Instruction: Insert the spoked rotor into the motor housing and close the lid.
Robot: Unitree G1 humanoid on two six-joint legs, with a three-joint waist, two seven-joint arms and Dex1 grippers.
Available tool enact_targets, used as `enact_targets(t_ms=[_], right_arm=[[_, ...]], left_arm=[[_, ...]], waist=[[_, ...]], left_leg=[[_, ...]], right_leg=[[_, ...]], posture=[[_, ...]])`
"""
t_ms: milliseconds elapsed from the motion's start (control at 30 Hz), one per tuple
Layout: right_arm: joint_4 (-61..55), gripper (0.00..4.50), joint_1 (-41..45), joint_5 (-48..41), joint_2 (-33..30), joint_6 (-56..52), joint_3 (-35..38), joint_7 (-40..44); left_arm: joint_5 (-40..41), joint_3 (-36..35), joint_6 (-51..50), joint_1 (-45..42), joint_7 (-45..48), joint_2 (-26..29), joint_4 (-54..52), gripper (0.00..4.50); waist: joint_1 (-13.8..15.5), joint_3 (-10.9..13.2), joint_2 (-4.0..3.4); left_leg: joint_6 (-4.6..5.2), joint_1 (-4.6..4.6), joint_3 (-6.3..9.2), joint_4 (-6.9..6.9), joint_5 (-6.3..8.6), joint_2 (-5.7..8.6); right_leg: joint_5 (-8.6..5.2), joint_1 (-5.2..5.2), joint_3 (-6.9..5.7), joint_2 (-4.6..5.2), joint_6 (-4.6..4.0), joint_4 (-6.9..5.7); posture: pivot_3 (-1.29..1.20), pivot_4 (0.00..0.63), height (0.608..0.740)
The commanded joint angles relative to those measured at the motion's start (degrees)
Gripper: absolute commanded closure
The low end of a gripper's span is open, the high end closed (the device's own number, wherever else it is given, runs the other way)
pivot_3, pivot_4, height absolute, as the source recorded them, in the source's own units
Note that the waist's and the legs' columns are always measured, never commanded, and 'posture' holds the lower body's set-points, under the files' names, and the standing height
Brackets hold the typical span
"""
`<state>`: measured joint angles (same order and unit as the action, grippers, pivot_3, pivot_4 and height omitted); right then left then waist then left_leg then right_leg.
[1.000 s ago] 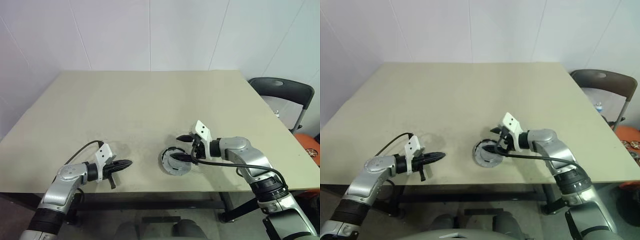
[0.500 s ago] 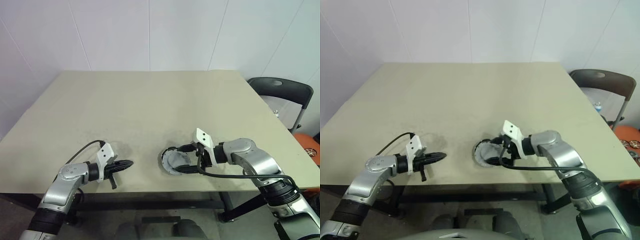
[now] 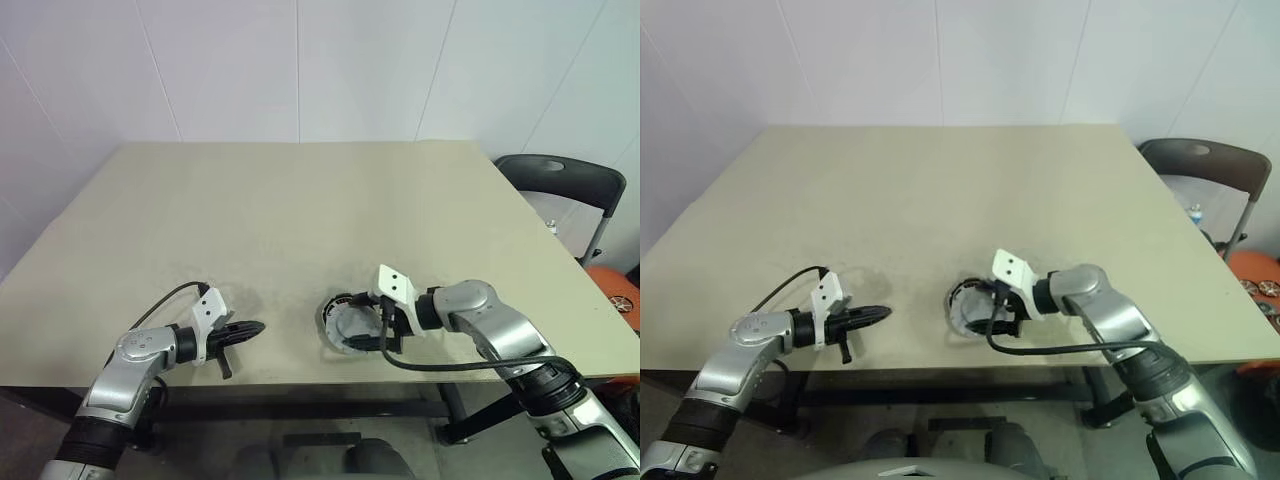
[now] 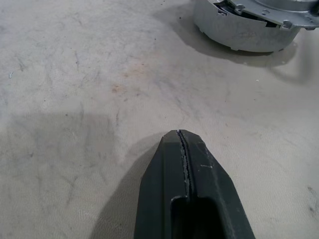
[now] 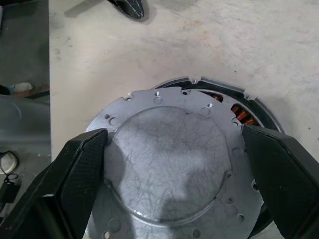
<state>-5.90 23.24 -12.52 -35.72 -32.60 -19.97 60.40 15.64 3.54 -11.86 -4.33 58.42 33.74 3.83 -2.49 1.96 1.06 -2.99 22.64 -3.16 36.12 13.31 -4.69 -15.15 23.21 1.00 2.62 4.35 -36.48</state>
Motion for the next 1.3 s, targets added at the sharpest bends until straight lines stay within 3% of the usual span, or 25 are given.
enact_targets(t_ms=[33,600,733,1033,1300], right_arm=[[0.09,0.02,1.25,0.32,0.54,0.91,0.95,-0.45],[0.90,0.02,0.68,-3.25,2.76,-1.75,3.38,-0.62],[0.10,1.28,0.38,-4.31,2.28,-3.14,3.51,0.09],[0.23,1.33,0.20,-3.69,1.89,-2.61,3.51,-0.38],[1.07,1.33,2.46,-7.81,5.78,-3.73,7.67,-2.29]], left_arm=[[0.10,-0.62,1.26,-0.79,-0.20,-0.03,-0.57,4.50],[-0.28,-0.32,0.89,-0.71,-1.21,0.11,-1.78,4.50],[-0.08,-0.33,0.60,-0.86,-1.00,0.20,-1.68,4.50],[-0.26,-0.24,1.59,-1.16,-0.46,-0.02,-0.05,4.50],[-0.29,0.04,1.29,-1.08,-0.58,-0.06,-0.51,4.50]], waist=[[0.00,0.00,0.00],[0.01,0.00,0.00],[0.01,0.00,0.00],[0.07,0.00,0.00],[-0.05,0.00,-0.01]], left_leg=[[0.00,0.00,0.00,0.00,0.00,0.00],[0.00,-0.01,0.00,0.01,0.00,0.00],[0.00,-0.01,0.00,0.00,0.00,0.00],[0.00,0.00,0.00,0.00,0.00,0.00],[0.00,0.00,0.00,0.01,0.00,0.00]], right_leg=[[0.00,0.00,0.00,0.00,0.00,0.00],[0.00,-0.01,0.00,0.00,0.00,-0.02],[0.00,-0.01,0.00,0.00,0.00,-0.02],[0.00,-0.01,0.00,0.00,0.00,-0.02],[0.00,0.00,0.00,0.00,0.00,-0.04]], posture=[[0.00,0.000,0.740],[0.00,0.000,0.740],[0.00,0.000,0.740],[0.00,0.000,0.740],[0.00,0.000,0.740]])
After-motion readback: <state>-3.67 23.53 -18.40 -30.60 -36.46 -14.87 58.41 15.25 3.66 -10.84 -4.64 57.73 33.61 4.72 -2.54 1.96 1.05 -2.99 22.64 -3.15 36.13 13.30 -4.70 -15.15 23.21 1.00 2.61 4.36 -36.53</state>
